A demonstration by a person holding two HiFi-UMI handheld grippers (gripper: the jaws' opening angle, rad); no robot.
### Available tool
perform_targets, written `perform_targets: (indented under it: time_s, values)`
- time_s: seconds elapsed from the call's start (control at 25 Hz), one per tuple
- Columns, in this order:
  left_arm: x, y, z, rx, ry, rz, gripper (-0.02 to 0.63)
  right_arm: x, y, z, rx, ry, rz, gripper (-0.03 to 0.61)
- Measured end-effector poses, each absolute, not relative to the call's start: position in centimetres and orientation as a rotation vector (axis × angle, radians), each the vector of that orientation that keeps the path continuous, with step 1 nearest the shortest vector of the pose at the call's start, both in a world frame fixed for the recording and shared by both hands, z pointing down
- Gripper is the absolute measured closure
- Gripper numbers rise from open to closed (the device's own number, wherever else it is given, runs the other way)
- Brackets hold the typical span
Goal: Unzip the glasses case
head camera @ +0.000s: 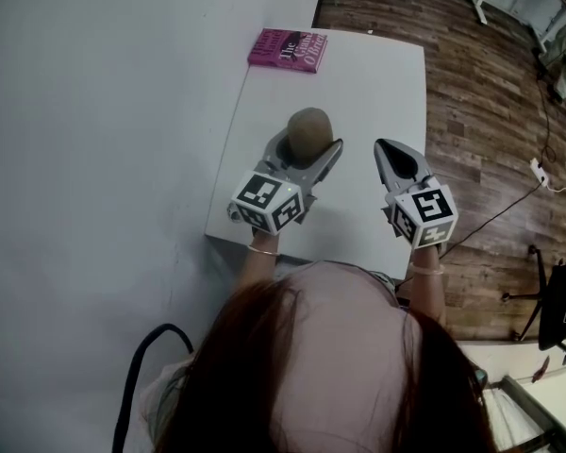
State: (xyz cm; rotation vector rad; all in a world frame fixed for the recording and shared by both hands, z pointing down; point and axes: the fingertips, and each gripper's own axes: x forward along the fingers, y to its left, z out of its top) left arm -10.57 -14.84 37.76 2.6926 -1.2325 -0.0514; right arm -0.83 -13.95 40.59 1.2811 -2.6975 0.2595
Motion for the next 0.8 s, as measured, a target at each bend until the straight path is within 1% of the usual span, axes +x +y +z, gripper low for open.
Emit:
perform_targets:
  time_s: [0.52, 0.8]
  values:
    - [-14.0, -15.0, 38.8, 2.671, -1.311, 0.03, 0.311, -2.9, -13.9, 40.7, 1.329, -2.63, 0.214, 0.575]
    - [-14.8, -14.9, 38.0, 2.682, -1.262, -0.008, 0.311, -3.6, -13.8, 40.4, 1.376, -2.596, 0.209, 0.575]
